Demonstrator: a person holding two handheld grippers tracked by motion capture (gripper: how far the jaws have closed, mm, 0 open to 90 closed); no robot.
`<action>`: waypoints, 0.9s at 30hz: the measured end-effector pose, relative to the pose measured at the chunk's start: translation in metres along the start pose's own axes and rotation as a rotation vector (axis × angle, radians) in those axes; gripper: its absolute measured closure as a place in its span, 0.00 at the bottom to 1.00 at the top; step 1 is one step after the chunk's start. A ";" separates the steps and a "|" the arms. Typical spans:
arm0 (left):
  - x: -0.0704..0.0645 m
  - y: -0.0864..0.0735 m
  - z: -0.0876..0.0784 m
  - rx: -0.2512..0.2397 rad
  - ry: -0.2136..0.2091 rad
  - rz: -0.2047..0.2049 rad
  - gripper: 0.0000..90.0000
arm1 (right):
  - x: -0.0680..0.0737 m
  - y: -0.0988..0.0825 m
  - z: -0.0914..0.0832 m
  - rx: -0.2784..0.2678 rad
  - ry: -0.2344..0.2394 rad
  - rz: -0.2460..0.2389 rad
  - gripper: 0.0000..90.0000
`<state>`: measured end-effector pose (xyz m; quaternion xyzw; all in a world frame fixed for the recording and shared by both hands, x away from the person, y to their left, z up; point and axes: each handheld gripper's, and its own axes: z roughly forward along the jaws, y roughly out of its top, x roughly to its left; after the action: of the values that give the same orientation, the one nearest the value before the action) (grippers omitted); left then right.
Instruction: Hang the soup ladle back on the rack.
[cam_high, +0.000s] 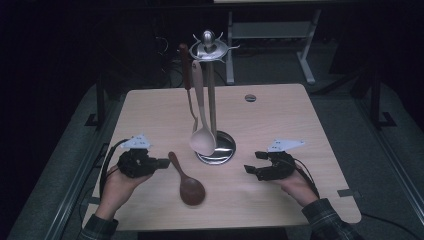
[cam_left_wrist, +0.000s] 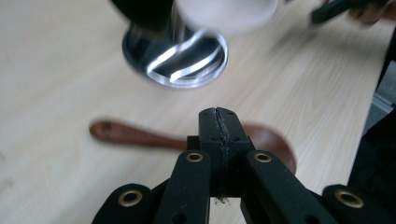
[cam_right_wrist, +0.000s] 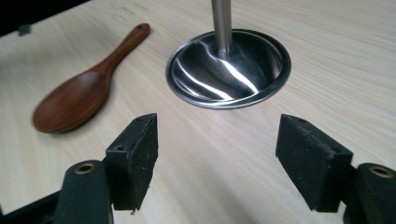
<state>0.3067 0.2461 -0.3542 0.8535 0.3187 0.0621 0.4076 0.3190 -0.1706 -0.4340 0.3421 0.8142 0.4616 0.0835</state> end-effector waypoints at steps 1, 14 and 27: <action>0.000 0.008 -0.003 -0.006 0.006 0.013 1.00 | -0.001 0.001 0.004 0.004 -0.006 -0.003 0.33; 0.002 0.112 -0.040 -0.052 -0.014 0.126 1.00 | -0.006 0.026 0.035 -0.063 -0.001 -0.023 0.35; 0.007 0.167 -0.062 -0.074 -0.019 0.151 1.00 | -0.009 0.058 0.094 -0.074 0.029 -0.042 0.49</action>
<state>0.3716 0.2133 -0.1920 0.8600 0.2470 0.0965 0.4360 0.3960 -0.0910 -0.4409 0.3149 0.8047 0.4943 0.0942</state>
